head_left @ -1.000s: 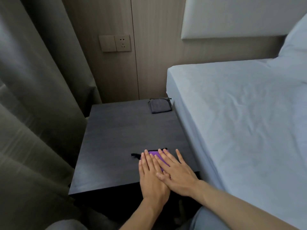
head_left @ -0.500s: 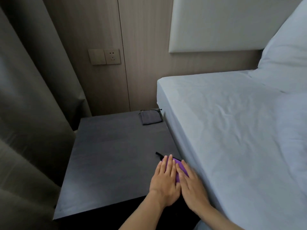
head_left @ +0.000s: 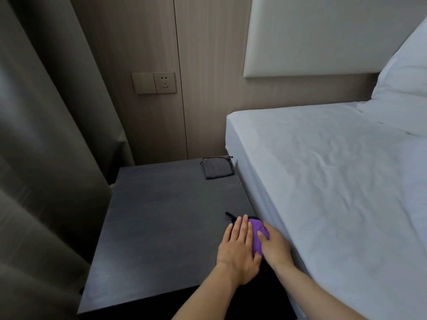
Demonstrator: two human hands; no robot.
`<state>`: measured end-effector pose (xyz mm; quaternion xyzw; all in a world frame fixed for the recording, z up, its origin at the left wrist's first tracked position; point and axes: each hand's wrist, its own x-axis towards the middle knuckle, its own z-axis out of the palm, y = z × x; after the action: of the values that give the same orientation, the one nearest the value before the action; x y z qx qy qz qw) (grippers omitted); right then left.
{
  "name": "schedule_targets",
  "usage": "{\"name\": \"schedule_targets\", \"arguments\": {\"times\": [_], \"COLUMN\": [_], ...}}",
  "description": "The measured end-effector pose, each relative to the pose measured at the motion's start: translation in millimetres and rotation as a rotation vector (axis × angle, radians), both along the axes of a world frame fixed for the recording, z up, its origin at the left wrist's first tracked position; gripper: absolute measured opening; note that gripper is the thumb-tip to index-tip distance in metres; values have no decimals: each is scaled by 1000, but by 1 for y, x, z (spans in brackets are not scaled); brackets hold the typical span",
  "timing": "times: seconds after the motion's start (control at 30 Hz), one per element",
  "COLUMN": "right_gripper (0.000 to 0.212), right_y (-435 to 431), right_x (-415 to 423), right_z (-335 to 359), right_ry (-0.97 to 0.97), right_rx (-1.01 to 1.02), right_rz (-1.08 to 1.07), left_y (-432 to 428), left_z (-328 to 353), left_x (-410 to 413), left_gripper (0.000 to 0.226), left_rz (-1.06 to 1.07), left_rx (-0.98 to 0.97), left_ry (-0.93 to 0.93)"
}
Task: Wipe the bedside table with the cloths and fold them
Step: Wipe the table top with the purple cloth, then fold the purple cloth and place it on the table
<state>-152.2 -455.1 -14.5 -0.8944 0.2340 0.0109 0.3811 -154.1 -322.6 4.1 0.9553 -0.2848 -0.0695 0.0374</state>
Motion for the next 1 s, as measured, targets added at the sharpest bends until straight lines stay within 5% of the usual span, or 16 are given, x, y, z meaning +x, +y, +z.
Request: {"name": "schedule_targets", "arguments": {"times": [0.27, 0.63, 0.8, 1.0], "right_gripper": [44, 72, 65, 60], "right_y": [22, 80, 107, 128], "right_x": [13, 69, 94, 106], "right_z": [37, 164, 239, 301], "right_ry": [-254, -436, -481, -566], "right_rx": [-124, 388, 658, 566], "right_rz": [-114, 292, 398, 342], "left_y": [10, 88, 140, 185], "left_z": [3, 126, 193, 269], "left_x": [31, 85, 95, 77], "left_gripper": [81, 22, 17, 8], "left_rz": [42, 699, 687, 567], "left_rx": [-91, -1345, -1492, -1636], "left_ry": [86, 617, 499, 485]}}
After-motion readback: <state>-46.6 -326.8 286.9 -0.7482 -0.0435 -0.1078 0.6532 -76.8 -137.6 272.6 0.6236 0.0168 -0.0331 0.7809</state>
